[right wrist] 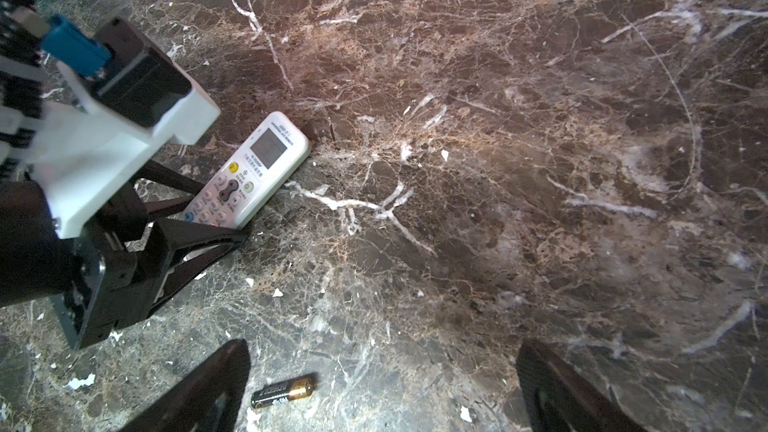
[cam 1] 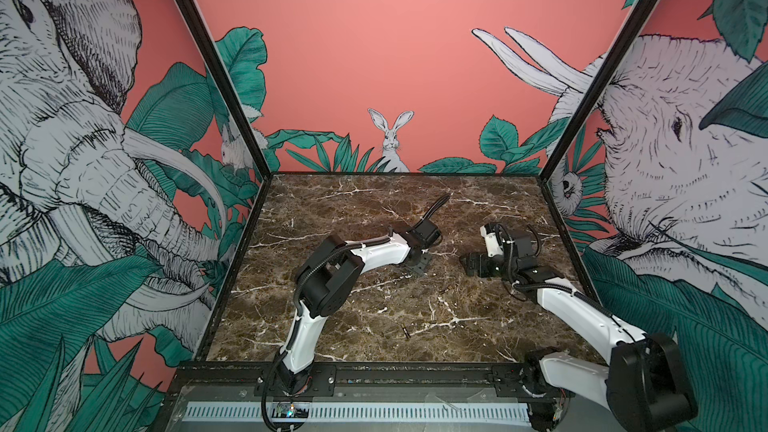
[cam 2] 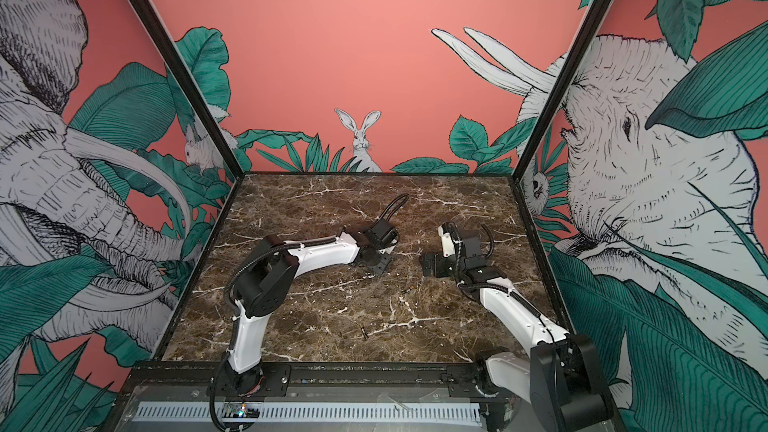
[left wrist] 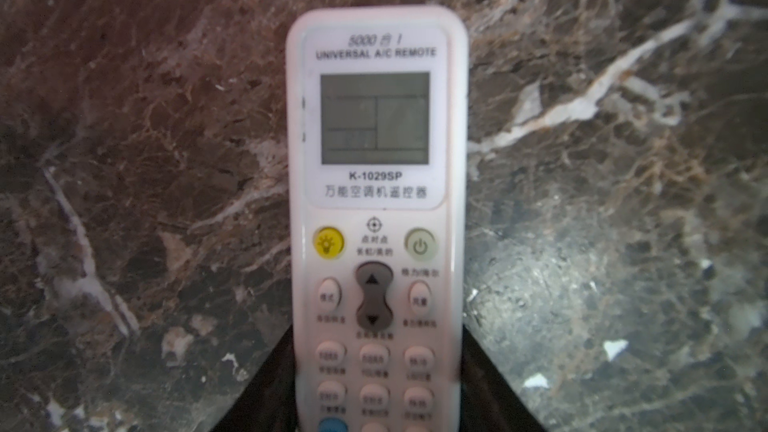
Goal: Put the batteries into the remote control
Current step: 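Move the left gripper over the white remote while the right gripper approaches, then grasp the white remote with the left gripper and lift it upright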
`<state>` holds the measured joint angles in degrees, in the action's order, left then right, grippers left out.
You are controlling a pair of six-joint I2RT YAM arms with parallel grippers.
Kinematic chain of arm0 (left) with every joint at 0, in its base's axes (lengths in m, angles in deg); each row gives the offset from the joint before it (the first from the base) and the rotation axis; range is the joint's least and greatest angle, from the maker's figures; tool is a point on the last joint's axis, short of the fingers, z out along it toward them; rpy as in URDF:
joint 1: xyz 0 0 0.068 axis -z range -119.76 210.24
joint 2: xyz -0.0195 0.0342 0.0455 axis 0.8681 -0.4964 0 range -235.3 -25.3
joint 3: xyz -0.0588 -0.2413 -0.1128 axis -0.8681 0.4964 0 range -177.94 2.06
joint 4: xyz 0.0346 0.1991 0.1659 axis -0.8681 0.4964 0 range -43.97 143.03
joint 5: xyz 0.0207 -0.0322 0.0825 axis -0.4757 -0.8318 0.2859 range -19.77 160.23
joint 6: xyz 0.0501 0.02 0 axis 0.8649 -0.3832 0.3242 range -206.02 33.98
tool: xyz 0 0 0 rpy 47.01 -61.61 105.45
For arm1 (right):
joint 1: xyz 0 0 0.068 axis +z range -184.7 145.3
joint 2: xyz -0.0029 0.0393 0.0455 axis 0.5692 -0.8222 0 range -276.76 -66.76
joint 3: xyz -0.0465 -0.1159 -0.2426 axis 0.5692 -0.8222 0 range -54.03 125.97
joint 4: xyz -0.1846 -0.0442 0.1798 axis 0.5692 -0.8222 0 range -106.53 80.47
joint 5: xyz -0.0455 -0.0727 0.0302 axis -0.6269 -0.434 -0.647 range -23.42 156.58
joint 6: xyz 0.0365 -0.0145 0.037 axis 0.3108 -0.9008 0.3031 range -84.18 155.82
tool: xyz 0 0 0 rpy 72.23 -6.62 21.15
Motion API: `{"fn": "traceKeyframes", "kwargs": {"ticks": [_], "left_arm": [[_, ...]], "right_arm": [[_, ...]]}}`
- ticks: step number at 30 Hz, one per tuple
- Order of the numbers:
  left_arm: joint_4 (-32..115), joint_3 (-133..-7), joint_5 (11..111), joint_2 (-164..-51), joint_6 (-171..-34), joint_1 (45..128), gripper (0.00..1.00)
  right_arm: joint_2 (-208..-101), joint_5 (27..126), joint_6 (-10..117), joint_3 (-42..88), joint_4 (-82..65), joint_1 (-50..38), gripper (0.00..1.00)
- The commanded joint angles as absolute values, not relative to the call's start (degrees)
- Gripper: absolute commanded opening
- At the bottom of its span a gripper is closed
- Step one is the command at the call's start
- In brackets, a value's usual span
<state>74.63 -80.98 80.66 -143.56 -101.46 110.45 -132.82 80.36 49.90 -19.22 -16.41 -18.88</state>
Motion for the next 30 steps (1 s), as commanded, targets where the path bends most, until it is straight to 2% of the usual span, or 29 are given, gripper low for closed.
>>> {"fn": "traceKeyframes", "kwargs": {"ticks": [1, 6, 11, 22, 30], "left_arm": [[74.1, -78.88, 79.3, -139.87, -102.36, 110.52, 0.36], [66.99, -71.09, 69.61, -133.41, -106.4, 106.84, 0.29], [56.21, -60.61, 58.51, -121.32, -108.77, 101.63, 0.29], [48.35, -55.31, 36.35, -103.57, -107.86, 97.0, 0.29], [44.03, -54.25, 22.96, -100.1, -108.7, 96.7, 0.27]], "right_arm": [[-130.18, 80.87, 50.56, -18.57, -16.62, -18.79, 0.99], [-125.13, 84.82, 51.37, -19.25, -14.64, -18.82, 0.99], [-119.5, 92.34, 52.0, -19.6, -11.64, -18.79, 0.97], [-117.52, 110.63, 62.86, -18.08, 5.38, -18.46, 0.97], [-119.93, 120.77, 71.96, -16.76, 20.38, -16.69, 0.98]]}}
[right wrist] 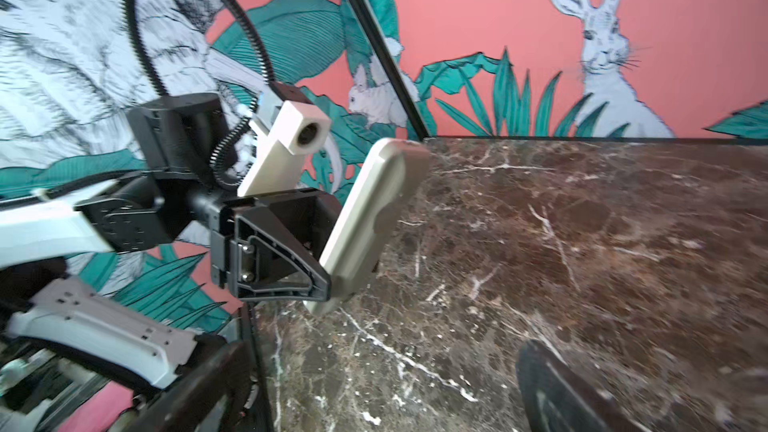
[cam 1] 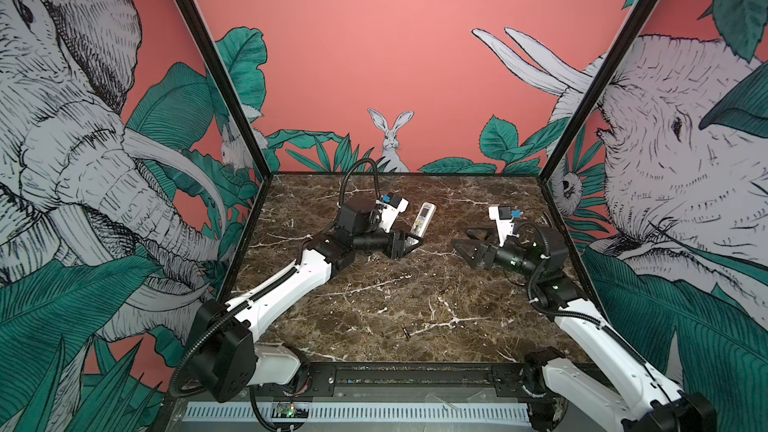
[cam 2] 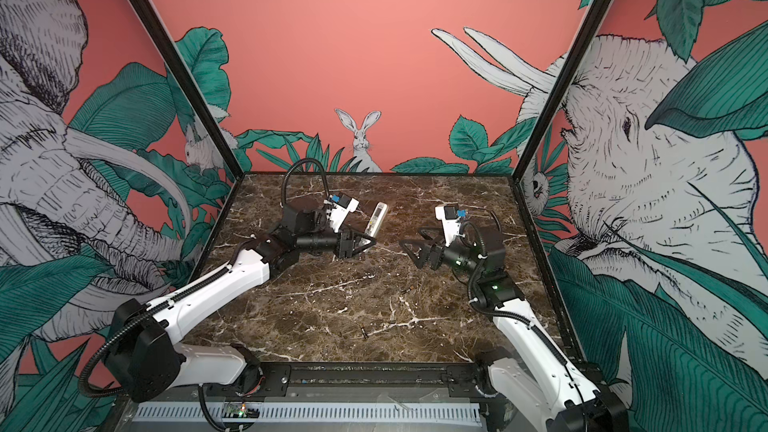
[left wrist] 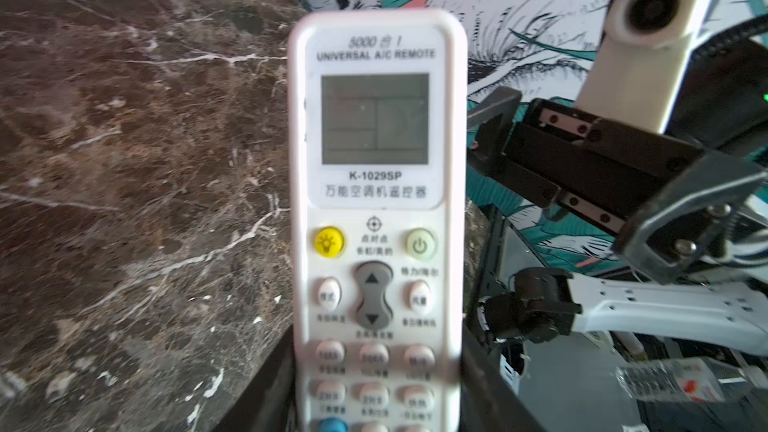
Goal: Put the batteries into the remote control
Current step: 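Grasp the white remote with the left gripper and lift it upright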
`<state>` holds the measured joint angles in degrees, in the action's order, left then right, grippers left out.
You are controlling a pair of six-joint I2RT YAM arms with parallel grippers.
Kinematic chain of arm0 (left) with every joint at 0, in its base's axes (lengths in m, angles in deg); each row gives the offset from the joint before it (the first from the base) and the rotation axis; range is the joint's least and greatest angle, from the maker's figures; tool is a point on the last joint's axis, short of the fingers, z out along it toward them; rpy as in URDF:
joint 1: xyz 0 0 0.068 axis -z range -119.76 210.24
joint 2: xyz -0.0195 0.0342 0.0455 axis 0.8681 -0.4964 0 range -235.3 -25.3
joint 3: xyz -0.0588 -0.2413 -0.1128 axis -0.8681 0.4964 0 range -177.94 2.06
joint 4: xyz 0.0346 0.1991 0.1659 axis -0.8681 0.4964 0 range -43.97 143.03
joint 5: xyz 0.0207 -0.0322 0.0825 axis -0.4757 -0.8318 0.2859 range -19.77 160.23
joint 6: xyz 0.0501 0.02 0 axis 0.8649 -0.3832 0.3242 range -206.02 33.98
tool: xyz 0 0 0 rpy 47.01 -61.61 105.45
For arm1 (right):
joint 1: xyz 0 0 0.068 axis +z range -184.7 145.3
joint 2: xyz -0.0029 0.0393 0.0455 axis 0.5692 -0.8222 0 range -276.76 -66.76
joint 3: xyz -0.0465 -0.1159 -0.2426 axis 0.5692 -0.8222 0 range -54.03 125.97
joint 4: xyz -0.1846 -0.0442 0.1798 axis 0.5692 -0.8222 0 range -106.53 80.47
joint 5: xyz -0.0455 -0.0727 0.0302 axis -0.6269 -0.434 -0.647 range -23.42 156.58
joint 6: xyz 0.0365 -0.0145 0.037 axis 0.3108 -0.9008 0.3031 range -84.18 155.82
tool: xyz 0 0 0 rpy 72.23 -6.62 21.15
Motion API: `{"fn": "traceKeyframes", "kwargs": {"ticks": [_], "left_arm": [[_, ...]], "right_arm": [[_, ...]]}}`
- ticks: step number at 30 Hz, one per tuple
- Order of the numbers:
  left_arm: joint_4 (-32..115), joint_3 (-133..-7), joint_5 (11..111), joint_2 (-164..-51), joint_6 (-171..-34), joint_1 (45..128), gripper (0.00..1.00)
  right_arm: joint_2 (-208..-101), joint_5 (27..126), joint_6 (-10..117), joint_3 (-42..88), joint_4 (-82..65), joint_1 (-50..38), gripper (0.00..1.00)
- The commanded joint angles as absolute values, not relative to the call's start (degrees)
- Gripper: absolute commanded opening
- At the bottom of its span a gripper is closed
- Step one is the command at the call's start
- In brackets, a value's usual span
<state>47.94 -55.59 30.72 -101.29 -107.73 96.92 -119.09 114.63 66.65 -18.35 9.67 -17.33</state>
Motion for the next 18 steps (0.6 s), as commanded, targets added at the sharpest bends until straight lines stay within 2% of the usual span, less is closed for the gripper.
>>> {"fn": "traceKeyframes", "kwargs": {"ticks": [1, 11, 18], "left_arm": [[42.7, -53.99, 21.3, -100.02, -109.39, 96.65, 0.27], [37.48, -52.26, 16.19, -97.86, -111.18, 96.71, 0.26], [36.91, -52.43, 15.1, -98.19, -111.39, 96.71, 0.25]], "right_arm": [[-120.55, 121.02, 73.32, -16.72, 21.96, -16.68, 0.98], [-127.38, 121.96, 81.57, -14.24, 32.59, -14.68, 0.99], [-131.45, 121.58, 82.61, -13.16, 35.4, -13.28, 0.98]]}}
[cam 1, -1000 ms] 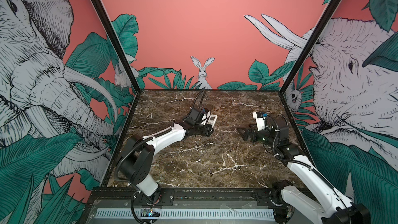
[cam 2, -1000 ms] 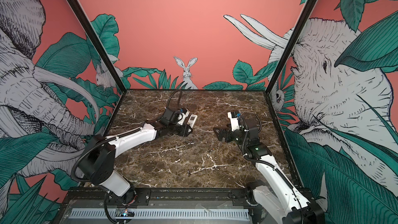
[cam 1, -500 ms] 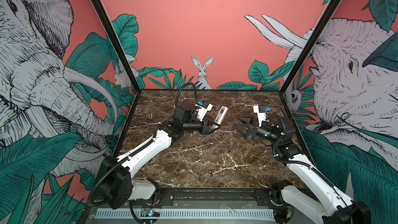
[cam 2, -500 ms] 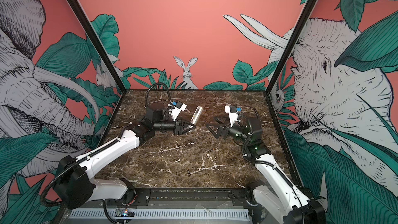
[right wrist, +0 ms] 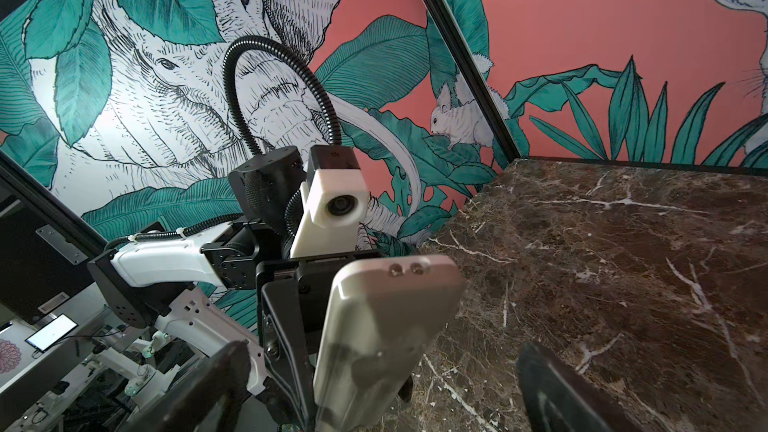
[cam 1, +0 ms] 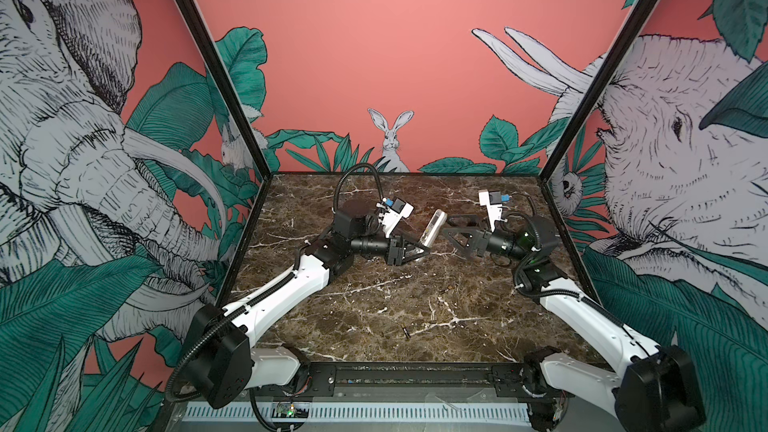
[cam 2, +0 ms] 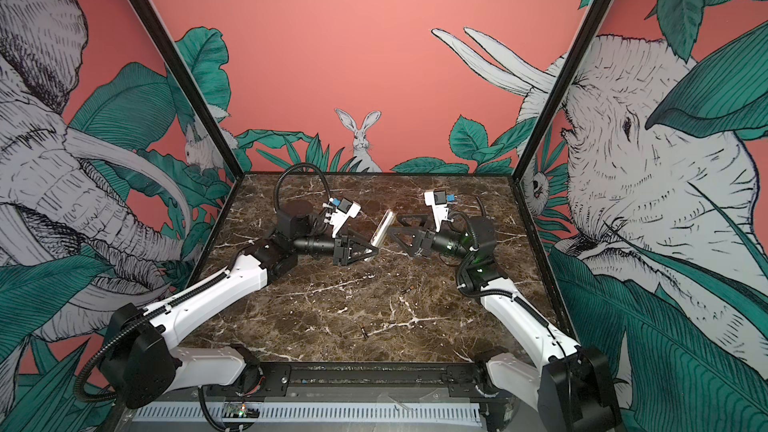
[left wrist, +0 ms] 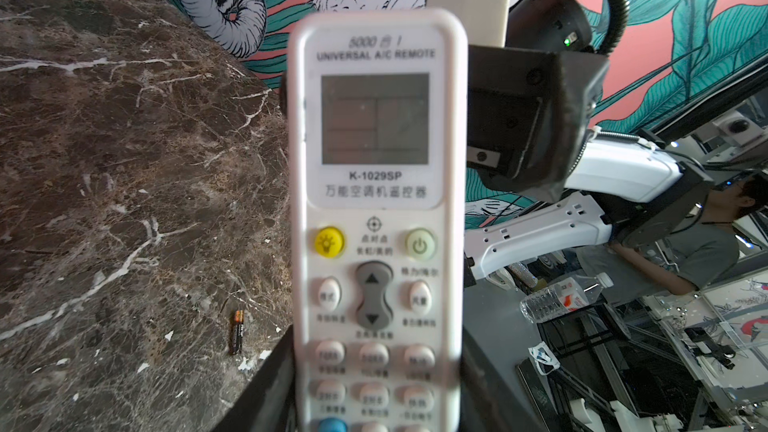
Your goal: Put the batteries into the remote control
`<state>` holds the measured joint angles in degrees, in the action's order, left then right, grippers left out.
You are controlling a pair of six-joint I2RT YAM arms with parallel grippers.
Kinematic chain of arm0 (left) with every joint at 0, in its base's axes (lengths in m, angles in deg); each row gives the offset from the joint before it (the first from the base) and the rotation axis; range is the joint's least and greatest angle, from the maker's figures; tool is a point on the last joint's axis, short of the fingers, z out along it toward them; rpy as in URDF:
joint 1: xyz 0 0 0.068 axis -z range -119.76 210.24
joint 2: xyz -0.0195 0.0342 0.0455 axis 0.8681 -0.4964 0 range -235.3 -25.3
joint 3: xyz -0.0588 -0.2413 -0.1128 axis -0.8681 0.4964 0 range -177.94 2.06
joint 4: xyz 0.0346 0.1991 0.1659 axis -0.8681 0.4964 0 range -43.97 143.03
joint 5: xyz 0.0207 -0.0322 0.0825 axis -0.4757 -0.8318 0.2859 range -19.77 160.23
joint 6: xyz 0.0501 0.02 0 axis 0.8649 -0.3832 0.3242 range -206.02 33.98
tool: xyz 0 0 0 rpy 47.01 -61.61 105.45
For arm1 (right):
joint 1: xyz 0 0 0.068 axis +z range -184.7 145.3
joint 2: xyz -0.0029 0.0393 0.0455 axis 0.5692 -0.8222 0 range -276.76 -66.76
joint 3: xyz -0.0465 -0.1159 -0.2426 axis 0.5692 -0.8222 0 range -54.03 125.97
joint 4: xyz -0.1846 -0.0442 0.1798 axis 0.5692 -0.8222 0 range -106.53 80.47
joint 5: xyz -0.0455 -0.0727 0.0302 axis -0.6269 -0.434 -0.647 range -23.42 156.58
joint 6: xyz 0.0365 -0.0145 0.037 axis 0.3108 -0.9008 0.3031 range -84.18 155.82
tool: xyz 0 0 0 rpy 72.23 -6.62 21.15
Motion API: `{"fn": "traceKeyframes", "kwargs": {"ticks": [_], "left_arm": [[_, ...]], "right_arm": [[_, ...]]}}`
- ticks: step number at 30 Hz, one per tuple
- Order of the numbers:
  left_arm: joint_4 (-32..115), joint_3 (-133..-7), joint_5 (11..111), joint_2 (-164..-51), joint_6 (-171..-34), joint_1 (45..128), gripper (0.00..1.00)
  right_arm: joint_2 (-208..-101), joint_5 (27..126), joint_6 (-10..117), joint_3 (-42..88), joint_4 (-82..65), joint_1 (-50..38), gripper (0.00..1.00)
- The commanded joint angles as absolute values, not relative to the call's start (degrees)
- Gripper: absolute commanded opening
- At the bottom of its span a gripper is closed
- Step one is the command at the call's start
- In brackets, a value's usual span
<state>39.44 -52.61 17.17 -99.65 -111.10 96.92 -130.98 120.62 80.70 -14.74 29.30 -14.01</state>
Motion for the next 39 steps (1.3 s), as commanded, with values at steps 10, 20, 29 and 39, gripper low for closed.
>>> {"fn": "traceKeyframes", "kwargs": {"ticks": [10, 20, 29, 39], "left_arm": [[35.74, -52.52, 14.23, -99.32, -111.66, 96.71, 0.25], [35.34, -52.52, 13.62, -100.09, -111.72, 96.71, 0.24], [34.88, -52.35, 13.18, -100.36, -112.2, 96.71, 0.24], [34.98, -52.38, 13.01, -100.62, -112.01, 96.75, 0.24]], "right_arm": [[-136.27, 122.53, 88.13, -13.4, 45.06, -12.07, 0.91], [-138.93, 123.31, 91.19, -13.34, 50.48, -10.98, 0.85], [-139.39, 123.37, 90.97, -13.53, 50.87, -10.36, 0.74], [-139.53, 123.36, 90.69, -13.49, 51.11, -10.18, 0.53]]}}
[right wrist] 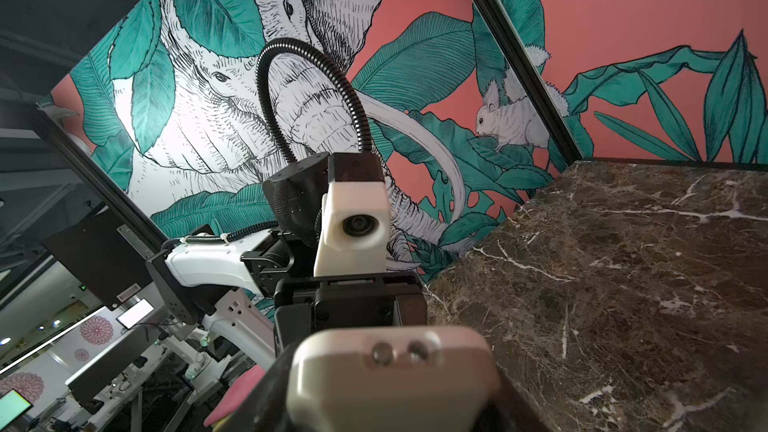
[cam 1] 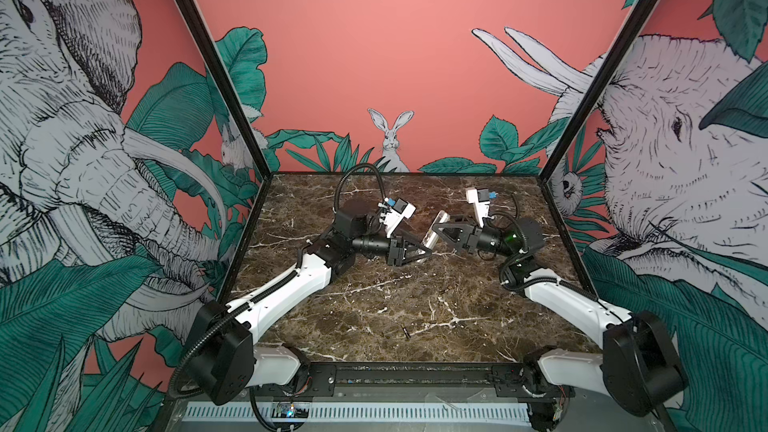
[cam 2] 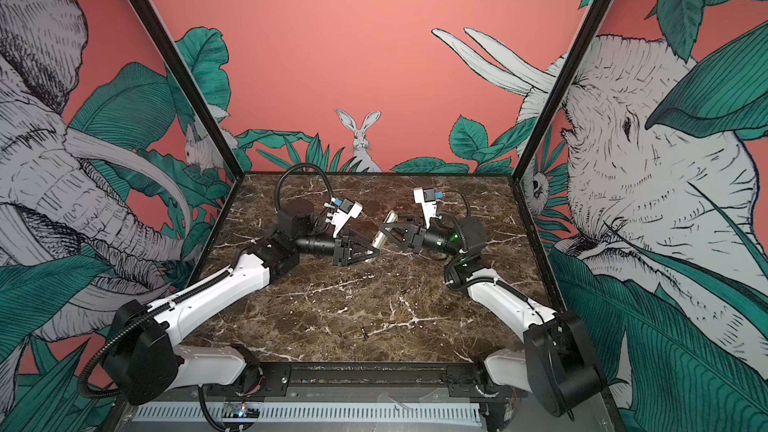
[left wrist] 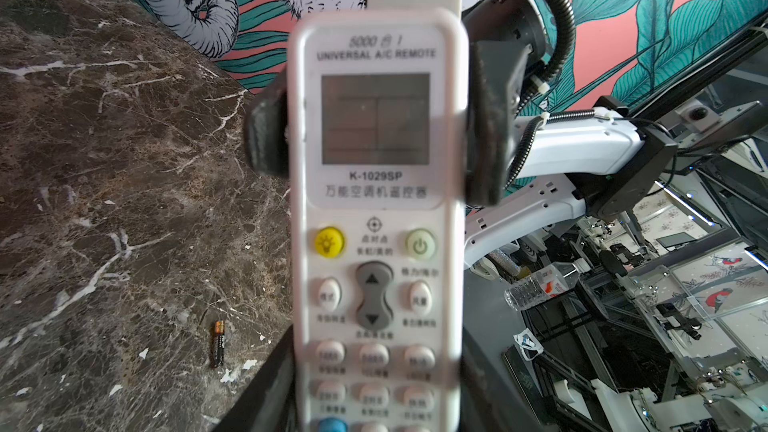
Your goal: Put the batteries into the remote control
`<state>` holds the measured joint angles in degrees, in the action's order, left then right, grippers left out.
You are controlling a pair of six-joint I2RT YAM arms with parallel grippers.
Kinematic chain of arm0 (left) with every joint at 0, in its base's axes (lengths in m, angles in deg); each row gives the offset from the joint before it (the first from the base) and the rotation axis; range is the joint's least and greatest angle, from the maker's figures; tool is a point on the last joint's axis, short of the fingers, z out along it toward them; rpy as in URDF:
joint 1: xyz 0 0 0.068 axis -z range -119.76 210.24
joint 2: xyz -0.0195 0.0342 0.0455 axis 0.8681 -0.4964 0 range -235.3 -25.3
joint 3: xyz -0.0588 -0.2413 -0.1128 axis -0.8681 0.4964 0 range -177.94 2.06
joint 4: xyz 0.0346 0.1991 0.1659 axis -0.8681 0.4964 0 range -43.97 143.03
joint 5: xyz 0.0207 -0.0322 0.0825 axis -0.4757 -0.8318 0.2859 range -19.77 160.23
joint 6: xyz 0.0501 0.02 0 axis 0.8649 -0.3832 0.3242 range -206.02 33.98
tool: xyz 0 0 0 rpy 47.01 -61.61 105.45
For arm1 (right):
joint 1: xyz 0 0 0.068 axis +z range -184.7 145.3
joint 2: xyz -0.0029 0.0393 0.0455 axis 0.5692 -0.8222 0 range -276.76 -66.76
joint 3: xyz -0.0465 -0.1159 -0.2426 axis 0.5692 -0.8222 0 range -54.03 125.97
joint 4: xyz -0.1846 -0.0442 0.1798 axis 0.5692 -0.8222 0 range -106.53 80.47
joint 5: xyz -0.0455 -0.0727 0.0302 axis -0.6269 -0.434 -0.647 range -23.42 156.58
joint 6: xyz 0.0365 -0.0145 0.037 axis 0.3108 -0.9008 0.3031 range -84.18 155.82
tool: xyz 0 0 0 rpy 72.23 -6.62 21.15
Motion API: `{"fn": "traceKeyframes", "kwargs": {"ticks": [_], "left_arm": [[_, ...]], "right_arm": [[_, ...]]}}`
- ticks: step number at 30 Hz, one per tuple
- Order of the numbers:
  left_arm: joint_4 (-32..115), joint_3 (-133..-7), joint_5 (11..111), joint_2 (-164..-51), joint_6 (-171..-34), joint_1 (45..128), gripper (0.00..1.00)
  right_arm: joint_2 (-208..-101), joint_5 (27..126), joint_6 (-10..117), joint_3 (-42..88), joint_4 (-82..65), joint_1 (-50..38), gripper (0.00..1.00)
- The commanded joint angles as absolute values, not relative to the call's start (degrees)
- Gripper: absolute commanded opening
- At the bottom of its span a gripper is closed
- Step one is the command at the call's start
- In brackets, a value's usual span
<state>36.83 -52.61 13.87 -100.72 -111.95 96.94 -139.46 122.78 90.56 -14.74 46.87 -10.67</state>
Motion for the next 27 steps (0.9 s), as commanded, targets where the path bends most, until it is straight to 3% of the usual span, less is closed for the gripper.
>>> {"fn": "traceKeyframes", "kwargs": {"ticks": [1, 5, 8, 11, 13, 17, 21, 25, 27], "left_arm": [[35.09, -52.43, 13.01, -100.67, -112.06, 96.71, 0.24], [35.85, -52.68, 13.23, -100.7, -111.82, 96.71, 0.25], [36.94, -52.91, 13.92, -100.67, -111.19, 96.71, 0.34], [38.58, -53.3, 15.51, -100.73, -110.34, 96.72, 0.51], [41.72, -53.98, 17.75, -100.75, -108.46, 96.71, 0.69], [46.23, -55.12, 23.02, -100.62, -105.71, 96.79, 0.99], [52.18, -56.71, 34.16, -99.68, -100.84, 98.52, 0.99], [56.35, -57.87, 51.55, -99.38, -92.09, 106.49, 0.99], [55.91, -58.23, 55.61, -100.74, -90.77, 109.09, 0.99]], "right_arm": [[-139.49, 123.34, 90.66, -13.6, 51.11, -10.22, 0.5], [-139.36, 123.11, 90.5, -13.69, 51.04, -10.18, 0.41], [-139.2, 122.78, 90.0, -13.7, 50.1, -10.18, 0.32], [-138.75, 121.92, 87.96, -13.6, 46.81, -10.22, 0.21], [-137.86, 120.6, 85.83, -13.6, 43.42, -10.18, 0.16], [-134.9, 115.32, 78.54, -12.95, 30.75, -10.18, 0.13], [-133.8, 107.19, 72.5, -11.98, 16.69, -10.31, 0.09], [-134.15, 102.72, 74.81, -13.1, 17.07, -10.34, 0.08], [-134.87, 101.81, 76.45, -13.49, 18.43, -10.31, 0.07]]}}
